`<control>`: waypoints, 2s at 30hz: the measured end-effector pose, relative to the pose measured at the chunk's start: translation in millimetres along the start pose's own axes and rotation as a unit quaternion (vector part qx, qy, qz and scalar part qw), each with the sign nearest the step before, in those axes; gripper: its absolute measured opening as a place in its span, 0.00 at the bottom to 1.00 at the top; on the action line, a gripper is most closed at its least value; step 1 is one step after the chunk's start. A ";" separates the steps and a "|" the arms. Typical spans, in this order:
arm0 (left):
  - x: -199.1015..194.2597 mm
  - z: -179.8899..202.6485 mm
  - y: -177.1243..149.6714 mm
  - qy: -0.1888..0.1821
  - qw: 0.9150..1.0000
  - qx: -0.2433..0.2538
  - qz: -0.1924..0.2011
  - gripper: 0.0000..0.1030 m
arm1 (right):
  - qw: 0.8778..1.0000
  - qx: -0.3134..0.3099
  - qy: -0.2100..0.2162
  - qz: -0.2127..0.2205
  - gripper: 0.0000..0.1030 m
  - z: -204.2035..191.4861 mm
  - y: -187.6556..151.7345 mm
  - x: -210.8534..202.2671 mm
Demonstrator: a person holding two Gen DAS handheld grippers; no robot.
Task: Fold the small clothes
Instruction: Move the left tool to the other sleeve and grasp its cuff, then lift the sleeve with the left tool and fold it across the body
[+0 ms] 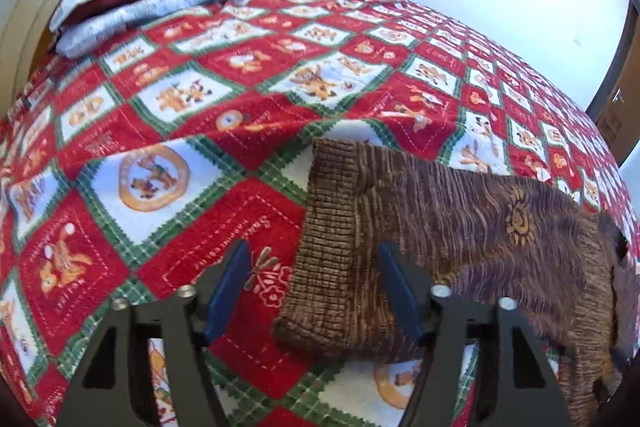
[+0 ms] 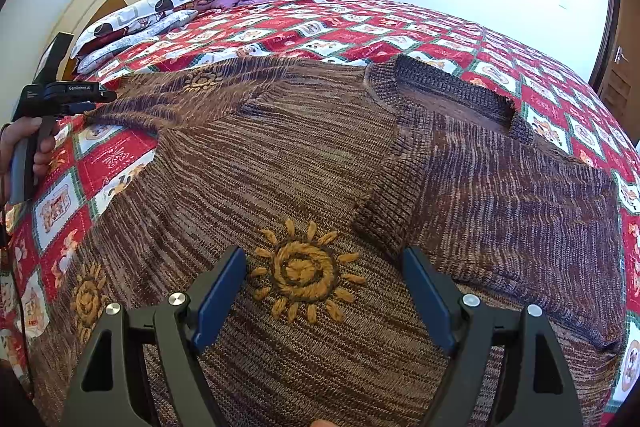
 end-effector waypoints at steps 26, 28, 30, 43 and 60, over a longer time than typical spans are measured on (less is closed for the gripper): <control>-39.2 29.7 26.1 -0.107 0.994 0.001 0.029 0.08 | 0.998 0.035 -0.013 0.056 0.81 16.5 10.6 -32.2; -53.6 41.6 36.0 -0.123 0.991 0.005 0.042 0.08 | 0.996 0.042 -0.021 0.076 0.81 24.1 17.6 -46.2; -63.2 52.3 43.1 -0.134 0.990 0.008 0.052 0.08 | 0.995 0.046 -0.027 0.088 0.81 29.4 23.7 -56.0; -121.2 147.6 61.0 -0.235 0.969 0.011 0.069 0.08 | 0.988 0.088 -0.049 0.120 0.81 75.7 23.6 -109.8; -146.4 262.2 38.4 -0.316 0.947 0.020 0.042 0.08 | 0.980 0.132 -0.069 0.129 0.81 108.6 -14.0 -147.0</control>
Point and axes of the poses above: each gripper's, at about its wrist camera, not at the fingertips, and x roughly the way its jaws point, z to its right, y to its top, the point moved 2 cm from there along x, roughly the way its jaws point, and after that the axes turned 14 degrees about z, right-handed, at the moved point
